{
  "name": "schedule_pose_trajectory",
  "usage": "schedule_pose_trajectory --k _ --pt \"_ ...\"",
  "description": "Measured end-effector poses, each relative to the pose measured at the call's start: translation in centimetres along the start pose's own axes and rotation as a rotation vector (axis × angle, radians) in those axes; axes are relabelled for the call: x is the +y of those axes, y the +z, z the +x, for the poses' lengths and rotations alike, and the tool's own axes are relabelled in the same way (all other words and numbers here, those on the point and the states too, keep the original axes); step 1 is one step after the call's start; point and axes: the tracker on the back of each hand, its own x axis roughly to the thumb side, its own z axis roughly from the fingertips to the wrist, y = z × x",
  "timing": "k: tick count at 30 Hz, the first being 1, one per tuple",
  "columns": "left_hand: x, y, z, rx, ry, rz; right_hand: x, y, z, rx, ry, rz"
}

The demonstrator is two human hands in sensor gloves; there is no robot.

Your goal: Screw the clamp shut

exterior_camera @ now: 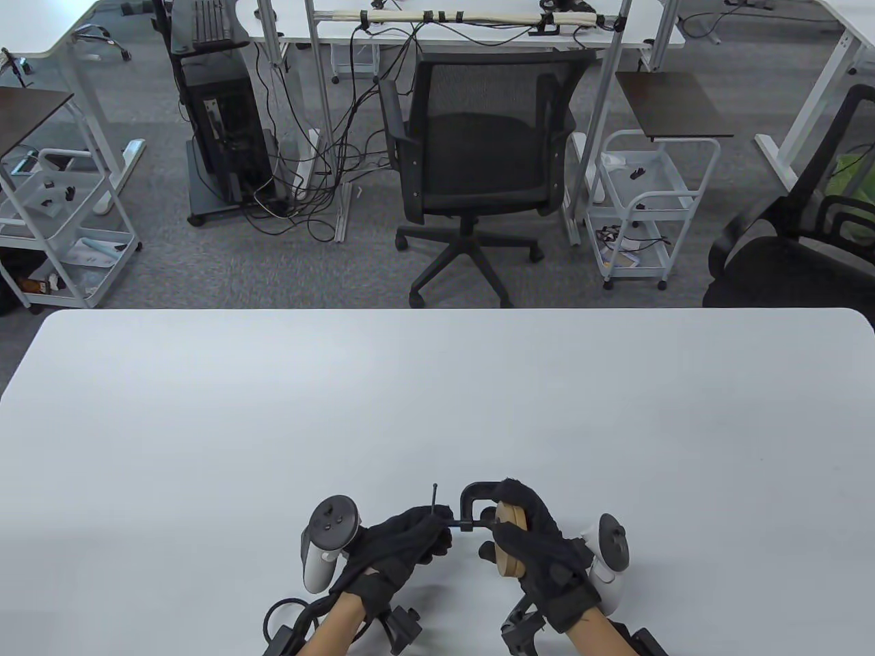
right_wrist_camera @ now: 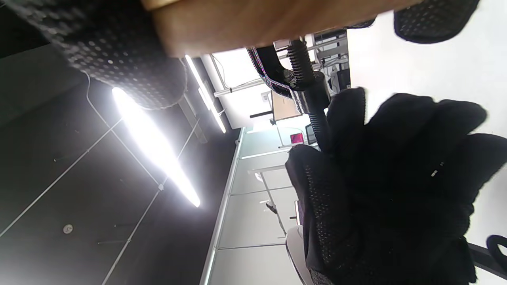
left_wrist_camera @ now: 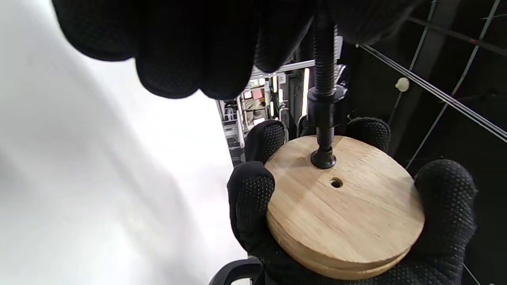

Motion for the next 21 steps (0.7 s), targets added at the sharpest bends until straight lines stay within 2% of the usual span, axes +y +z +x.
schedule_pose_trajectory --k 7,21 --pt "0.3 0.1 1.3 -0.111 -0.088 0.071 0.0 0.0 -0.1 0.010 0.003 -0.003" --pt "0.2 0.2 1.5 -0.119 -0.090 0.073 0.0 0.1 -0.1 0.011 -0.012 -0.004"
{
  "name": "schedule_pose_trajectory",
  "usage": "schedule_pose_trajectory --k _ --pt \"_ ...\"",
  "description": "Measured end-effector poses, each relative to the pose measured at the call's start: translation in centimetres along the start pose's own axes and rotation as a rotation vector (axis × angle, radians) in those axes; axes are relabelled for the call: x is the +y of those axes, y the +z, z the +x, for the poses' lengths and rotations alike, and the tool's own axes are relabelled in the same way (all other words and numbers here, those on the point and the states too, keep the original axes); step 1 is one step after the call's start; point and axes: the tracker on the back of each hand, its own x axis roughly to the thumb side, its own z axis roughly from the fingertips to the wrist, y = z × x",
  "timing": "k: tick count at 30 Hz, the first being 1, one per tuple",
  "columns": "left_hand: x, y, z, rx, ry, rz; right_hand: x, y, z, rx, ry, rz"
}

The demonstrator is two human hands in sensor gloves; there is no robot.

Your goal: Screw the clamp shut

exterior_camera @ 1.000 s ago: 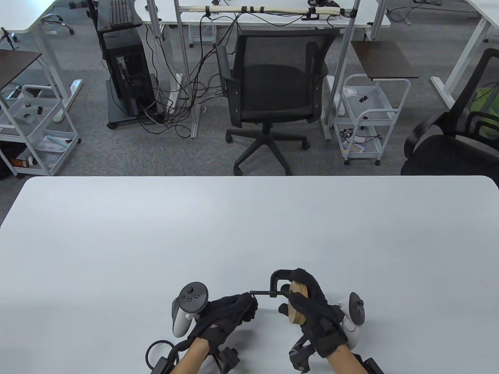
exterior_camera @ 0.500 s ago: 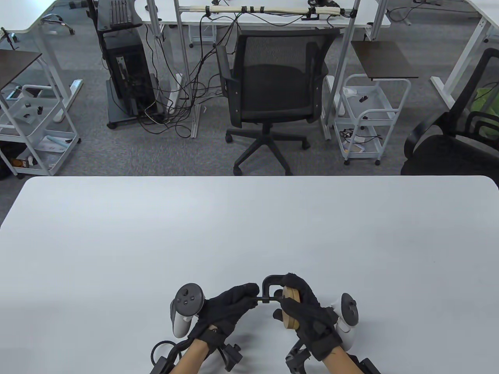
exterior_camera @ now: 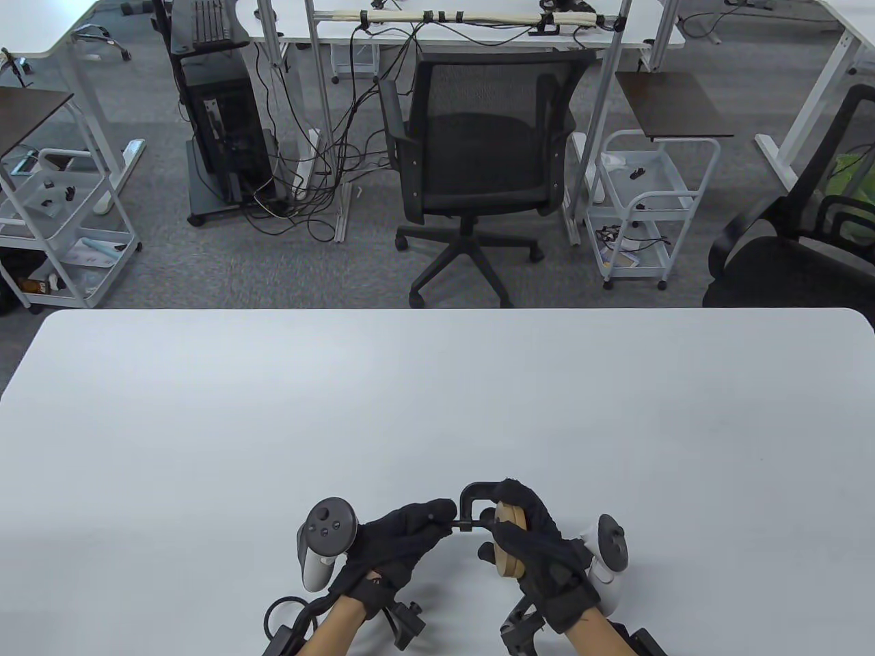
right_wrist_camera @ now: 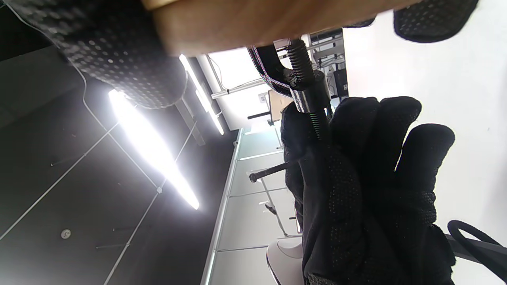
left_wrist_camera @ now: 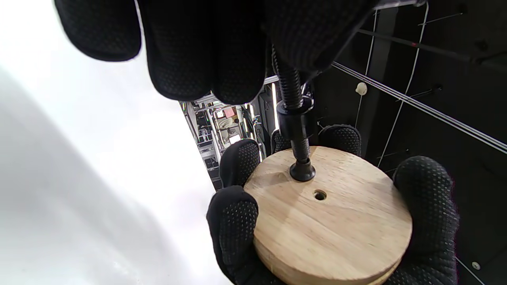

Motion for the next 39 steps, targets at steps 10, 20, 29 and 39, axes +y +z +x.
schedule_pose_trajectory --k 10,20,29,39 --pt "1.5 0.2 -1.3 0.143 -0.109 -0.007 -0.5 0.2 0.6 -0.049 -0.030 -0.084" --pt "0.3 0.0 -1.9 0.163 0.124 -0.097 0.0 0.2 0.2 -0.018 -0.027 -0.014" --pt "0.8 -0.1 -0.7 0.041 0.061 -0.011 0.0 0.1 0.1 -0.016 -0.035 -0.014" --pt "1.1 -0.1 0.0 -0.038 0.034 0.010 0.0 0.2 0.0 -0.008 -0.026 -0.010"
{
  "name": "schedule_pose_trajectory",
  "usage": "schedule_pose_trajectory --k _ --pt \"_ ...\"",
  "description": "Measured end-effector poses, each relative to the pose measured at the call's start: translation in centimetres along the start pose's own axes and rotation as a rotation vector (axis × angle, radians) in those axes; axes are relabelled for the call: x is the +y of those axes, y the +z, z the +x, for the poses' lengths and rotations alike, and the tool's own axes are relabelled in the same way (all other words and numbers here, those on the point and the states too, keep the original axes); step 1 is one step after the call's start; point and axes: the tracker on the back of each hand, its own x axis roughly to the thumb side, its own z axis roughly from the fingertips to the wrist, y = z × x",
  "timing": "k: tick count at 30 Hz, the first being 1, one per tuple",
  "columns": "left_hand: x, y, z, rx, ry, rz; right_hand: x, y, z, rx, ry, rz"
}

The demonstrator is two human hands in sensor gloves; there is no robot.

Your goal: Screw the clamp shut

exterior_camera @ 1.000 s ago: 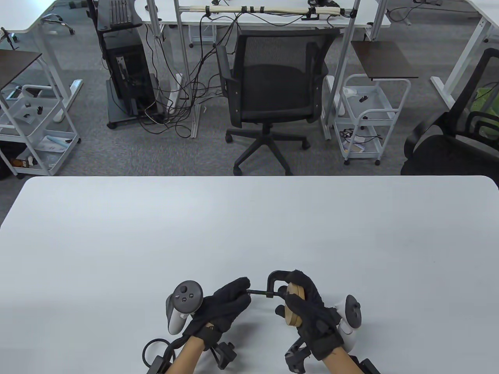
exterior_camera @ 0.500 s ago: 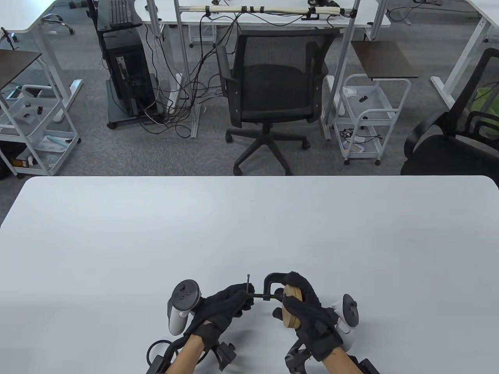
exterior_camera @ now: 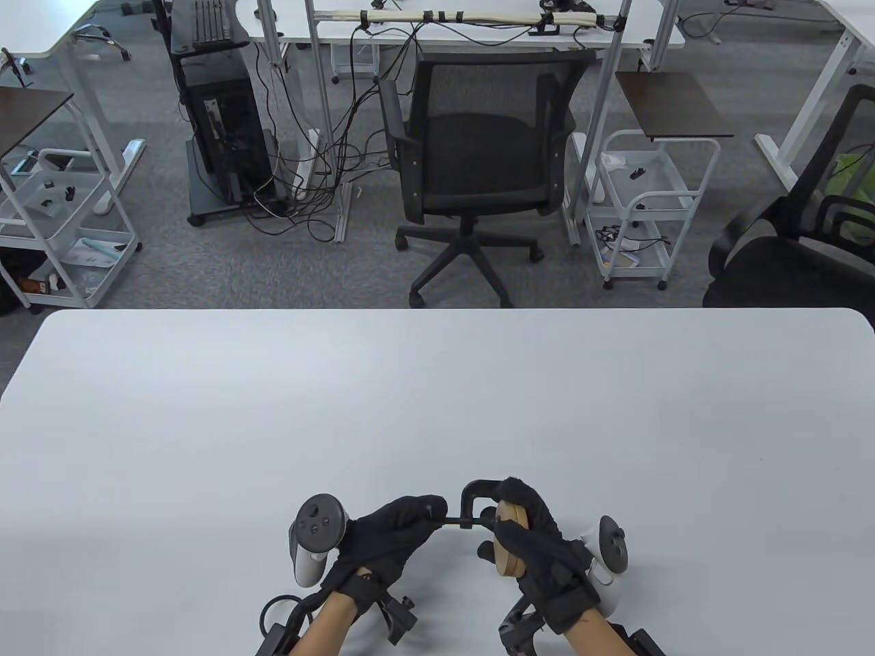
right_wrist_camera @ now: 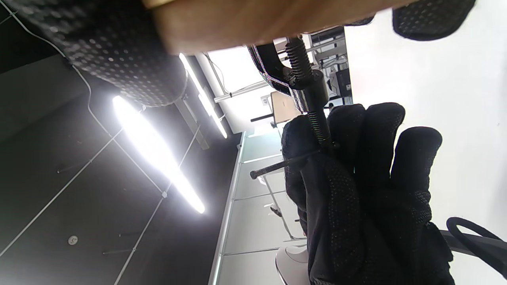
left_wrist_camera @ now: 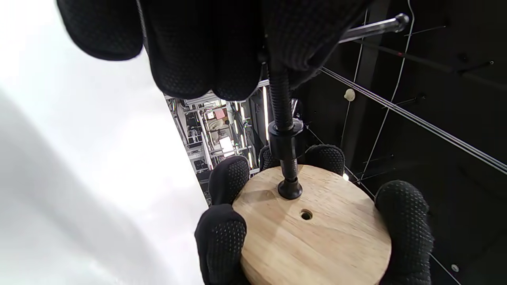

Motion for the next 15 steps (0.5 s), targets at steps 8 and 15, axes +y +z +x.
schedule_pose_trajectory --k 8,15 --pt "-0.13 -0.02 -0.14 0.027 -0.027 -0.013 -0.04 -0.03 0.03 -0.008 -0.016 -0.006" --pt "0.48 0.34 -0.59 0.128 -0.148 0.072 -0.23 -0.04 0.15 -0.020 -0.016 -0.034"
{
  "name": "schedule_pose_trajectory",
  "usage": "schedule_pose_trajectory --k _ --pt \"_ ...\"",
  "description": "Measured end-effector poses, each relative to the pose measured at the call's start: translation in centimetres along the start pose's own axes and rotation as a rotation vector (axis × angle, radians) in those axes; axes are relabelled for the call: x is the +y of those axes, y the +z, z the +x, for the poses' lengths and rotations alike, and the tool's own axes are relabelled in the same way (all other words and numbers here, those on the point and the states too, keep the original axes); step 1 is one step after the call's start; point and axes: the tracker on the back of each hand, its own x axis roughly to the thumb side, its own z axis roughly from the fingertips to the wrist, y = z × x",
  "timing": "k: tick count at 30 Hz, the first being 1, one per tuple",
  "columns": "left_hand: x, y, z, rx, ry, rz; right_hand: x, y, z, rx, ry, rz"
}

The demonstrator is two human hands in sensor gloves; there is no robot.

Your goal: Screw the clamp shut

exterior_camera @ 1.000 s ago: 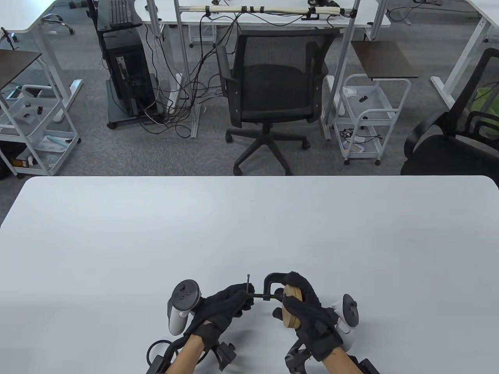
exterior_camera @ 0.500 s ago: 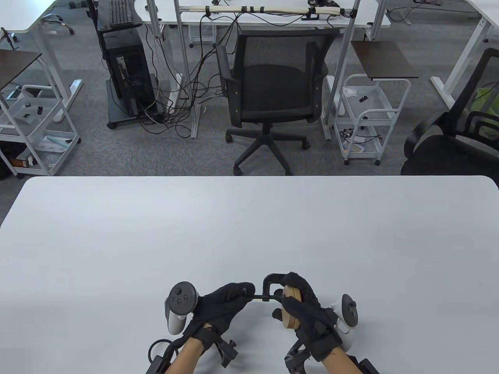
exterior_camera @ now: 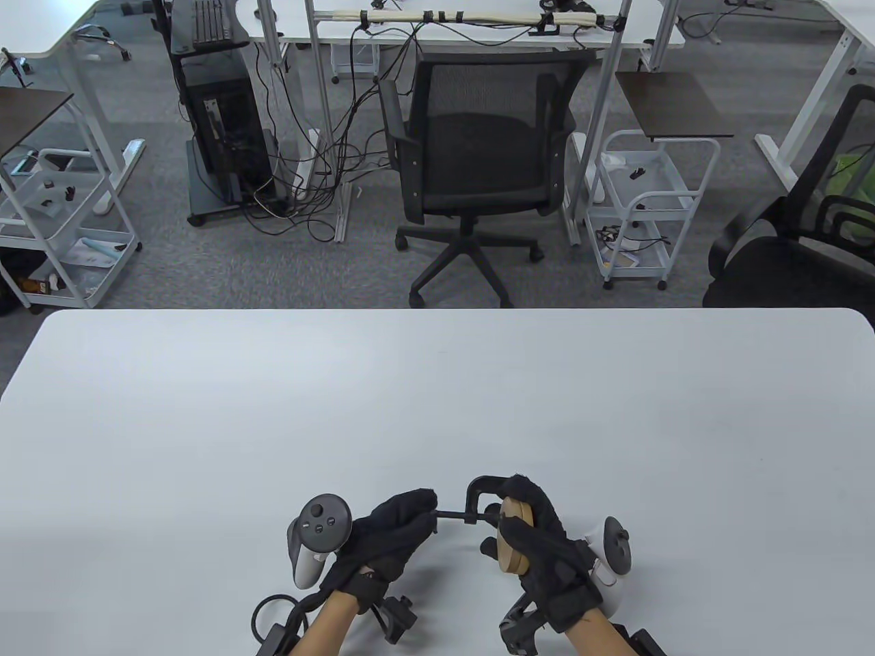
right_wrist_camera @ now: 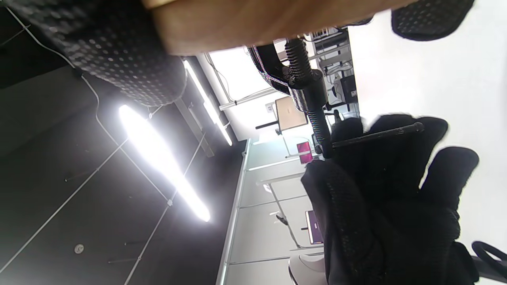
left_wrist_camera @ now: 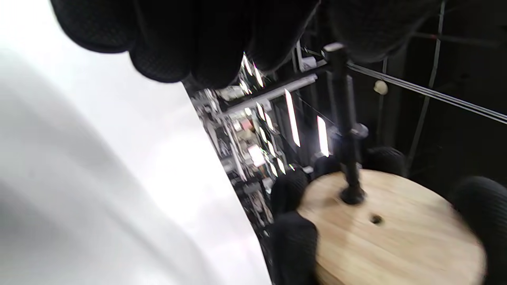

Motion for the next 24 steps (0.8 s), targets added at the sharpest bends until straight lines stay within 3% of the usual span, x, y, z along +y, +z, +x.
schedule_pose_trajectory --k 2,5,11,24 --pt "0.0 0.0 -0.4 0.017 0.026 -0.009 0.0 0.0 0.0 0.001 -0.001 -0.001" --pt "-0.4 -0.1 -0.7 0.044 0.093 -0.101 0.0 0.0 -0.1 0.004 0.005 0.003" --pt "-0.8 -0.1 -0.7 0.024 0.162 -0.125 0.1 -0.1 -0.2 0.018 0.004 0.037" --pt "-0.4 -0.1 0.5 -0.120 0.155 -0.060 0.1 0.0 -0.3 0.021 0.018 0.040"
